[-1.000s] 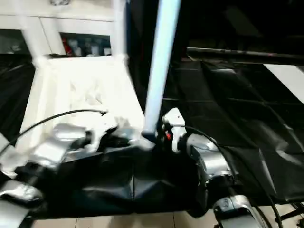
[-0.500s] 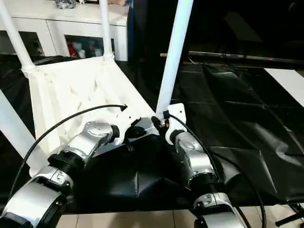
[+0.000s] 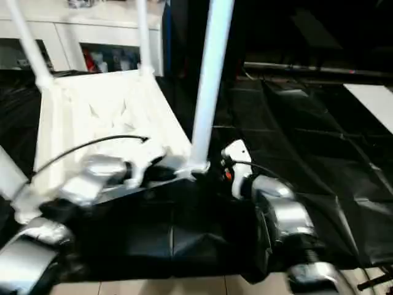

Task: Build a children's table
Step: Rotate leg to tighten

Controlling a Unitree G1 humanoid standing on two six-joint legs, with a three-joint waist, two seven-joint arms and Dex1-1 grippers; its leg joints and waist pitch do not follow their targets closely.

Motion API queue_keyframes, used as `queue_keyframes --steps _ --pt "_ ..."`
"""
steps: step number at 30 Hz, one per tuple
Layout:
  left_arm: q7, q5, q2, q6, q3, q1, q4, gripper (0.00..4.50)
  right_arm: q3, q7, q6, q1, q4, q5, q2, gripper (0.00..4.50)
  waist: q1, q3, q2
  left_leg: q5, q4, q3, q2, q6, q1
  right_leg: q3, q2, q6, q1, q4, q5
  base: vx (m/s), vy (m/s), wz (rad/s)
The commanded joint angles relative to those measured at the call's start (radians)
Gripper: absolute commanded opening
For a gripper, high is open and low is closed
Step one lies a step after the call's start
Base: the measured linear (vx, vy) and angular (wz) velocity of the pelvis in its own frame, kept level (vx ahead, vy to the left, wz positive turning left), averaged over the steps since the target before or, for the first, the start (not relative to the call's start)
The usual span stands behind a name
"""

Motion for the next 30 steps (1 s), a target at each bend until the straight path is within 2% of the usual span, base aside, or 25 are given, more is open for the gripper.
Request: queue_keyframes --steps 1,2,3,6,9,12,13,16,24,25,30 --pt "-0.146 -0.079 -0.001 0.002 -0.036 0.053 -0.089 0.0 0.048 0.08 0.031 -0.001 -0.056 0.03 -0.009 3.25 0.008 -0.046 -0.005 -0.228 -0.057 -0.017 0.029 0.051 -0.008 0.035 -0.062 -0.189 0.05 -0.069 -0.226 0.0 0.0 0.0" --pt "-0.19 -0.094 0.02 0.018 -0.045 0.074 -0.132 0.0 0.048 0.098 0.038 -0.002 -0.066 0.037 -0.017 3.25 0.004 -0.045 -0.004 -0.224 -0.058 -0.016 0.029 0.053 -0.01 0.035 -0.059 -0.191 0.047 -0.07 -0.219 0.0 0.0 0.0" --pt "-0.215 -0.103 0.034 0.028 -0.048 0.089 -0.159 0.0 0.051 0.116 0.034 -0.002 -0.071 0.038 -0.022 3.25 0.005 -0.045 -0.001 -0.228 -0.056 -0.013 0.03 0.052 -0.002 0.035 -0.058 -0.201 0.042 -0.07 -0.21 0.0 0.0 0.0" --pt "-0.262 -0.115 0.064 0.053 -0.059 0.119 -0.213 0.0 0.069 0.163 0.022 0.0 -0.078 0.031 -0.033 3.25 0.006 -0.047 0.002 -0.187 -0.052 -0.009 0.029 0.059 -0.001 0.036 -0.055 -0.234 0.043 -0.058 -0.116 0.0 0.0 0.0" --pt "-0.283 -0.122 0.075 0.077 -0.061 0.133 -0.248 0.0 0.076 0.173 0.013 0.003 -0.084 0.028 -0.034 3.25 0.024 -0.045 0.003 -0.192 -0.05 -0.003 0.033 0.059 0.008 0.037 -0.055 -0.244 0.038 -0.058 -0.11 0.0 0.0 0.0" --pt "-0.293 -0.128 0.082 0.091 -0.066 0.142 -0.275 0.0 0.08 0.184 0.012 0.003 -0.085 0.03 -0.033 3.25 0.03 -0.044 0.004 -0.206 -0.053 -0.004 0.033 0.044 0.006 0.038 -0.058 -0.231 0.041 -0.059 -0.145 0.0 0.0 0.0" --pt "-0.295 -0.13 0.086 0.099 -0.066 0.148 -0.291 0.0 0.083 0.194 0.016 0.005 -0.087 0.031 -0.034 3.25 0.03 -0.042 0.002 -0.222 -0.054 -0.006 0.031 0.033 0.006 0.038 -0.059 -0.215 0.042 -0.062 -0.182 0.0 0.0 0.0" --pt "-0.297 -0.129 0.088 0.11 -0.064 0.154 -0.308 0.0 0.085 0.208 0.02 0.006 -0.085 0.031 -0.035 3.08 0.028 -0.042 0.001 -0.234 -0.054 -0.008 0.03 0.027 0.004 0.039 -0.061 -0.196 0.043 -0.066 -0.222 0.0 0.0 0.0" --pt "-0.294 -0.128 0.093 0.125 -0.062 0.16 -0.326 0.0 0.085 0.227 0.01 0.004 -0.058 0.031 -0.037 2.55 0.025 -0.047 0.001 -0.183 -0.049 -0.006 0.027 0.043 0.003 0.038 -0.055 -0.214 0.045 -0.057 -0.134 0.0 0.0 0.0" --pt "-0.294 -0.127 0.095 0.126 -0.062 0.162 -0.327 0.0 0.086 0.231 0.008 0.006 -0.054 0.029 -0.038 2.36 0.025 -0.046 0.001 -0.184 -0.049 -0.006 0.027 0.045 0.003 0.037 -0.056 -0.215 0.045 -0.057 -0.139 0.0 0.0 0.0" --pt "-0.29 -0.131 0.094 0.141 -0.059 0.171 -0.338 0.0 0.082 0.228 0.004 0.014 -0.041 0.024 -0.034 2.21 0.023 -0.046 0.002 -0.203 -0.05 -0.008 0.028 0.037 0.003 0.037 -0.056 -0.212 0.045 -0.059 -0.169 0.0 0.0 0.0"
